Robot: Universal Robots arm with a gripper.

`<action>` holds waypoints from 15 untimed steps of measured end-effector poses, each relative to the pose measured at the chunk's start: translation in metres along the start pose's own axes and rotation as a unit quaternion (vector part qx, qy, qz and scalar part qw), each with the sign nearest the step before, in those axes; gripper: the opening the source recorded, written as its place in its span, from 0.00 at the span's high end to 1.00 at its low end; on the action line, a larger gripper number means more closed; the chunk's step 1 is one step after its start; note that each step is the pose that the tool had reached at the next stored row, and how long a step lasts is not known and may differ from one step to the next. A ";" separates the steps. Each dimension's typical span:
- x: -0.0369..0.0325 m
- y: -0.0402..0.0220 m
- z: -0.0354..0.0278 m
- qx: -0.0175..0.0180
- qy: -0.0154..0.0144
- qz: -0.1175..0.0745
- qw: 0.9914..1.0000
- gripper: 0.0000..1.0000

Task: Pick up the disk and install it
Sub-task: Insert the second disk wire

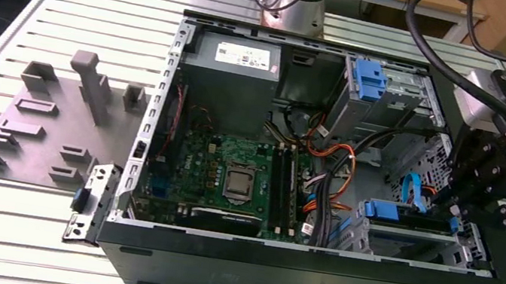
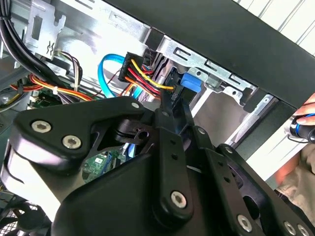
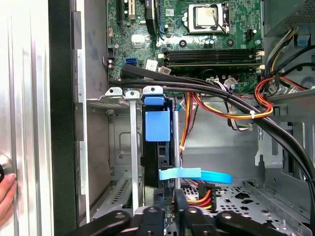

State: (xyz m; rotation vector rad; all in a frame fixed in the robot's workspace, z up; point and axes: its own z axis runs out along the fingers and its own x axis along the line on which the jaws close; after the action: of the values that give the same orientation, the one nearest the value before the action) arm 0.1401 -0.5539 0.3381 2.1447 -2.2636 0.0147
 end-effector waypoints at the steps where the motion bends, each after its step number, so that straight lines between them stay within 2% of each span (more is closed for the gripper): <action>1: 0.0000 0.0000 0.0000 0.000 0.000 0.000 1.000 0.76; 5: -0.0001 -0.0003 0.0008 0.000 0.001 0.000 1.000 0.76; 11: -0.0019 -0.0071 0.0028 -0.003 0.002 0.000 1.000 0.76; 15: -0.0022 -0.0076 0.0034 -0.003 0.002 0.000 1.000 0.76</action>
State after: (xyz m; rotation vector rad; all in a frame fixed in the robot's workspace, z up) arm 0.1477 -0.5522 0.3346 2.1397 -2.2582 0.0111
